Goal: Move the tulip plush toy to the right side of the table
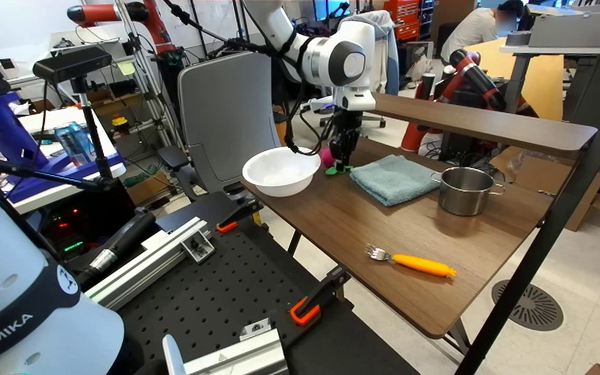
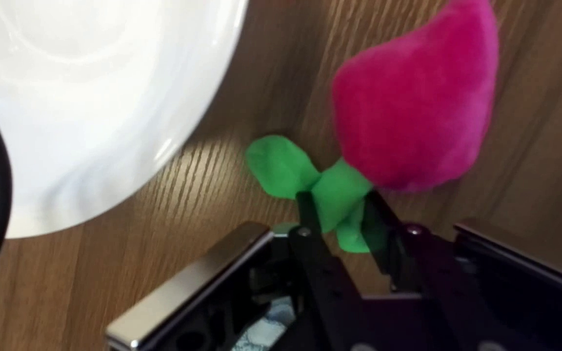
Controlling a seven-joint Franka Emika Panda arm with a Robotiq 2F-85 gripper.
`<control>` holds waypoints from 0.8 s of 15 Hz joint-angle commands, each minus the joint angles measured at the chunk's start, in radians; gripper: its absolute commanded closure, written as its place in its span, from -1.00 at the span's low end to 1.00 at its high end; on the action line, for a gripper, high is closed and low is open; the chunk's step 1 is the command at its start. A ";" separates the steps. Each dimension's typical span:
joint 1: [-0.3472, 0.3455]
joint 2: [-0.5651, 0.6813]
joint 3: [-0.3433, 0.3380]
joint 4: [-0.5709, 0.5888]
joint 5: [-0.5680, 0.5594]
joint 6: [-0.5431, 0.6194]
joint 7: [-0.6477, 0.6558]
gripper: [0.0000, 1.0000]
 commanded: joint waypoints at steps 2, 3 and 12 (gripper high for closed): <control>0.010 0.037 -0.012 0.071 -0.028 -0.070 0.025 1.00; 0.009 0.037 -0.012 0.074 -0.027 -0.074 0.024 1.00; 0.004 -0.060 0.011 0.047 -0.018 -0.048 -0.009 0.97</control>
